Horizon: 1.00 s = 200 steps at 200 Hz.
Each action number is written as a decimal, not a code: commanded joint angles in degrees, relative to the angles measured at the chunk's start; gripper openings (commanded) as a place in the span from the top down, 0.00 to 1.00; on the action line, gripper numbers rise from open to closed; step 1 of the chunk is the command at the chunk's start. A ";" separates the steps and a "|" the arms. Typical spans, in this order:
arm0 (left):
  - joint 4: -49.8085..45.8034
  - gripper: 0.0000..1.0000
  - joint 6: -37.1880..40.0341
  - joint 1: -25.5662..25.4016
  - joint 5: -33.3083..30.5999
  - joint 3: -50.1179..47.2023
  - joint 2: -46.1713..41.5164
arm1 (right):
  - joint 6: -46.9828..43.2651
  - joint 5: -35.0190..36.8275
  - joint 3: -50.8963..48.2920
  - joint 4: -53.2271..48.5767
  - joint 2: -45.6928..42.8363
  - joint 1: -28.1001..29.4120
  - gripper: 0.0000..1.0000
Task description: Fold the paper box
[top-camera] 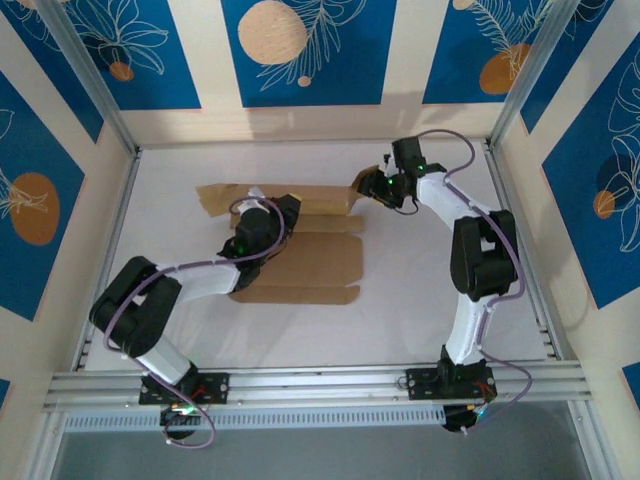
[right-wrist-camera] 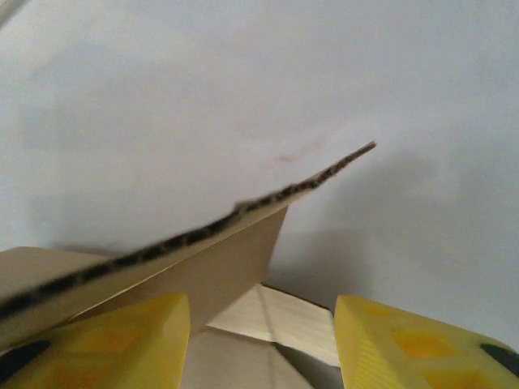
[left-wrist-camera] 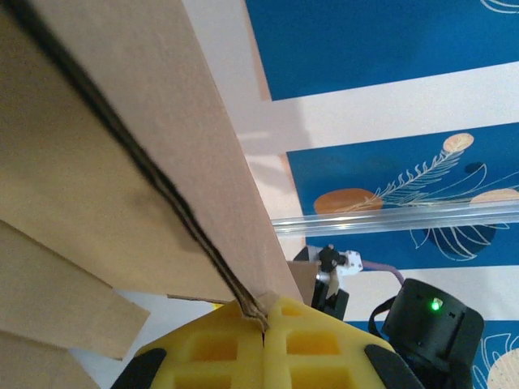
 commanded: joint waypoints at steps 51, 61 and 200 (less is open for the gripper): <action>6.66 1.00 -0.79 -1.86 -6.53 1.84 6.29 | -2.03 -0.27 0.42 -3.15 3.27 0.13 0.50; 6.37 1.00 -0.68 -2.11 -6.72 2.03 6.49 | -1.72 -0.62 -0.25 -3.10 3.48 -0.24 0.50; -2.90 1.00 -2.23 -3.41 -9.84 1.87 3.04 | 2.86 -11.07 -8.86 6.13 6.90 0.26 0.42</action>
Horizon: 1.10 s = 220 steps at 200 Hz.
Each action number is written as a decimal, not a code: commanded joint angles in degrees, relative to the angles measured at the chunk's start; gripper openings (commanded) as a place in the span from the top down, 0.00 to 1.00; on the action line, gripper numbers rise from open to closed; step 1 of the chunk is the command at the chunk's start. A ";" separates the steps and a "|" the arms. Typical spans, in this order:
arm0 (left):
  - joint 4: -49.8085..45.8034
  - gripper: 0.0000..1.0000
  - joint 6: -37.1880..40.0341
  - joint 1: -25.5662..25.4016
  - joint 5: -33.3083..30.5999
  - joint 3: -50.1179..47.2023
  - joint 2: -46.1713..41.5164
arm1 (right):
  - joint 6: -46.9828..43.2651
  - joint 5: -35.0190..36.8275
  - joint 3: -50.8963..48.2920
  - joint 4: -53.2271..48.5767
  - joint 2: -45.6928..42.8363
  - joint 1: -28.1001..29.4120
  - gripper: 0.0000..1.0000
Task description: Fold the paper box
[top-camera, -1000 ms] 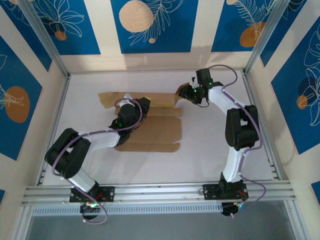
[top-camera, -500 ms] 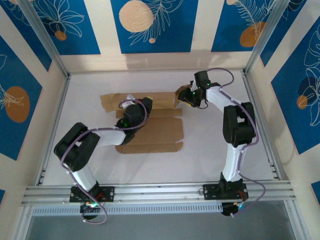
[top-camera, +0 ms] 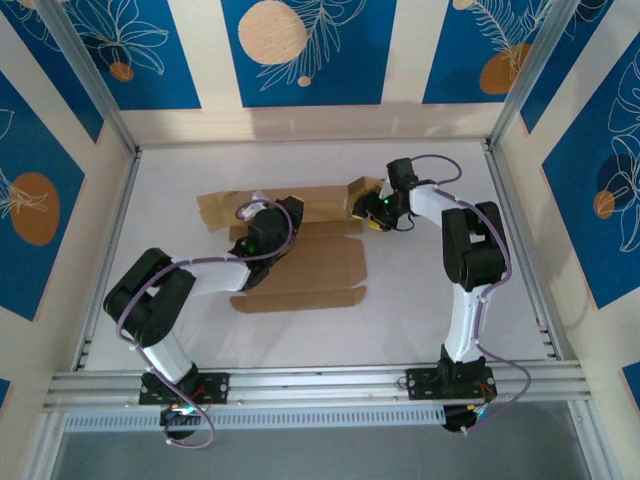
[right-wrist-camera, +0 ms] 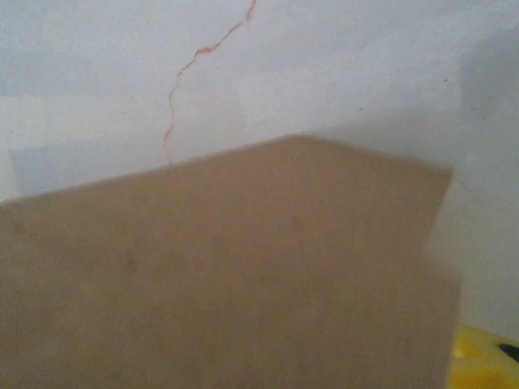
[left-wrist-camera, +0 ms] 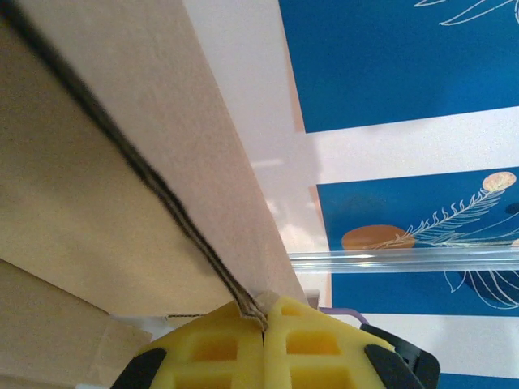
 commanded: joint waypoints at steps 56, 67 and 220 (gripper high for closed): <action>-1.52 1.00 -1.21 -1.31 -1.70 -0.15 -0.97 | 6.21 -10.52 -4.50 7.94 1.05 1.00 0.43; -1.50 1.00 -1.26 -1.36 -1.62 -0.23 -0.81 | 7.31 -12.15 -5.74 9.78 -0.11 0.75 0.44; 0.08 1.00 -3.31 -1.71 -0.97 -0.98 0.43 | 13.84 -16.99 -7.37 15.63 -0.25 3.11 0.69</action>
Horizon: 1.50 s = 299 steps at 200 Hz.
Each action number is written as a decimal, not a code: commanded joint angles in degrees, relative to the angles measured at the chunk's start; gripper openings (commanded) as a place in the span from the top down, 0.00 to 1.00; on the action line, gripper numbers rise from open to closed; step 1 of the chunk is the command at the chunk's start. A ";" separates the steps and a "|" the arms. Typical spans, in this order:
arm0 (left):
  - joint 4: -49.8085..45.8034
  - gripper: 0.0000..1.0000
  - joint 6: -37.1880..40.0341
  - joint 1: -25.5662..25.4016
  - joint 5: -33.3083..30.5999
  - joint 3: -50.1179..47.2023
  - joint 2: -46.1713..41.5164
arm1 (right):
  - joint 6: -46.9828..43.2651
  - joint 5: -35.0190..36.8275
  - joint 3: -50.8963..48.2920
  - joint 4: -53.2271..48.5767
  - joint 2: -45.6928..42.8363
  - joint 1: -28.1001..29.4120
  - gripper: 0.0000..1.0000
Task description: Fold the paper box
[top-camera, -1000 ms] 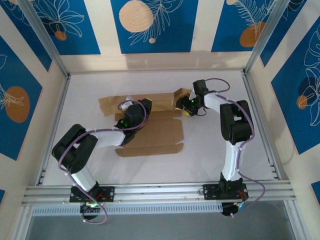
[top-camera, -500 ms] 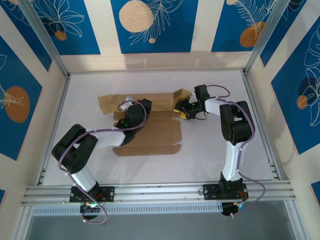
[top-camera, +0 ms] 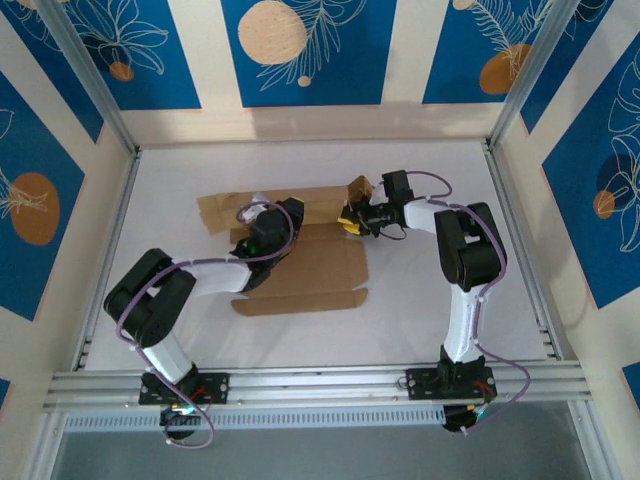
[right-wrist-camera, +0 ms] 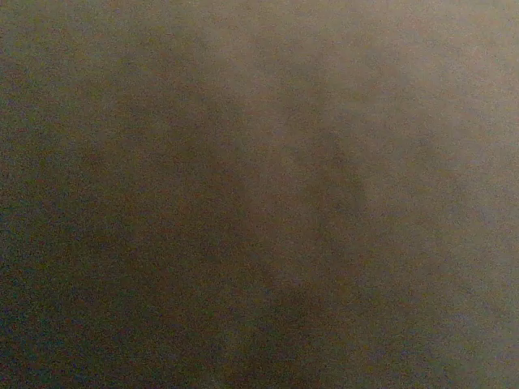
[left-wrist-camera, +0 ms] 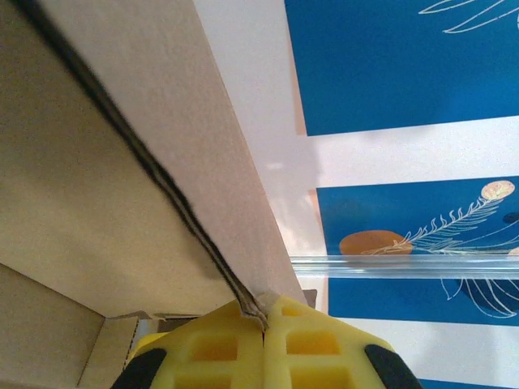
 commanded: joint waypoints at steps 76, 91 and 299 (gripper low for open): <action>1.12 1.00 -1.71 -1.10 1.18 -1.13 0.87 | -5.90 14.85 9.24 -18.15 4.91 5.38 0.81; 1.34 1.00 -1.65 -1.16 1.20 -1.18 0.98 | -6.14 16.73 9.84 -19.54 5.55 5.94 0.82; -3.13 1.00 -2.31 -0.39 -1.10 -0.59 0.03 | -22.28 15.50 -10.95 -21.04 -33.81 5.38 0.65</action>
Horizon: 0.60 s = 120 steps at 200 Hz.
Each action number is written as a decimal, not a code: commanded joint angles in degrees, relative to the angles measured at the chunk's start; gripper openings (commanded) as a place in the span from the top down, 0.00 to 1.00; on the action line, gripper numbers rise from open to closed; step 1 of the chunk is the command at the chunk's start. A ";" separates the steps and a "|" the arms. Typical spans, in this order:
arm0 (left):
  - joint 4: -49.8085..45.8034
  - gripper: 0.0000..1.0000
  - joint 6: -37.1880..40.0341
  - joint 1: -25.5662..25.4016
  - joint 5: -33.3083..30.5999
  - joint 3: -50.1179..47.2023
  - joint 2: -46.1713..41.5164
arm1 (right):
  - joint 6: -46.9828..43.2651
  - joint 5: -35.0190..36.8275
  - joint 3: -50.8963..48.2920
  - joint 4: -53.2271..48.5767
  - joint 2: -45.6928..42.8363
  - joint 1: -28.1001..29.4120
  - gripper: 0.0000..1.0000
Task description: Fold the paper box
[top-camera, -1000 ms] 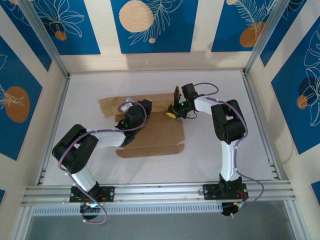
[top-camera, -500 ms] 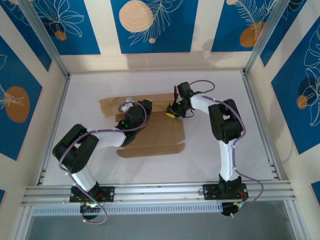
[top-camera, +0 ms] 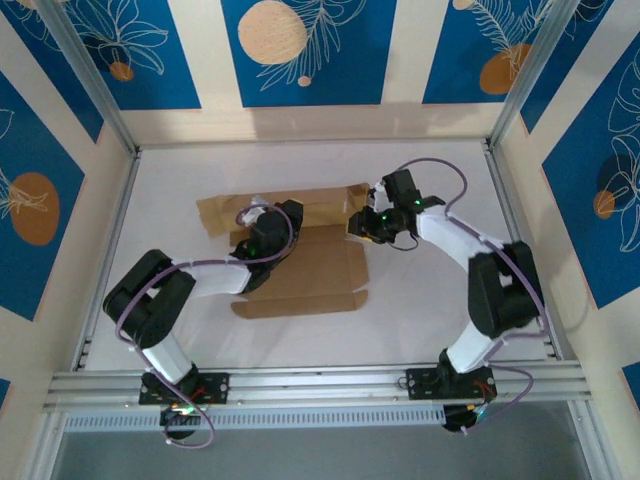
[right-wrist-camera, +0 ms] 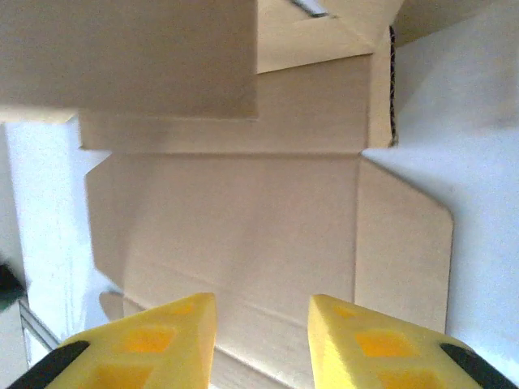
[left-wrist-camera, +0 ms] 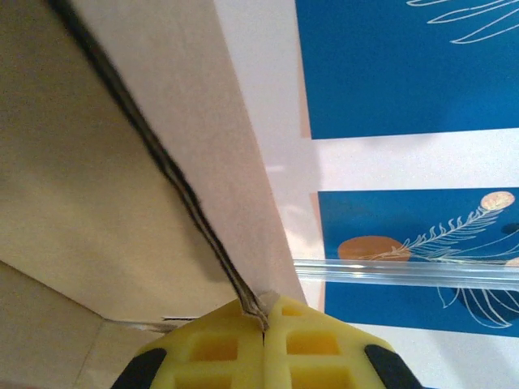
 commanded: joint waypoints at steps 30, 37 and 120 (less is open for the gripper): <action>-2.62 1.00 0.22 0.00 0.23 0.44 0.37 | -3.83 11.35 -6.11 4.41 -18.54 -1.03 0.69; -2.74 1.00 0.56 0.02 0.22 0.42 0.13 | -3.31 15.68 -6.76 5.38 -19.78 -2.02 0.68; -3.18 1.00 -0.60 -0.04 1.55 0.66 -0.50 | 0.24 6.20 13.97 -2.98 13.63 -16.31 0.65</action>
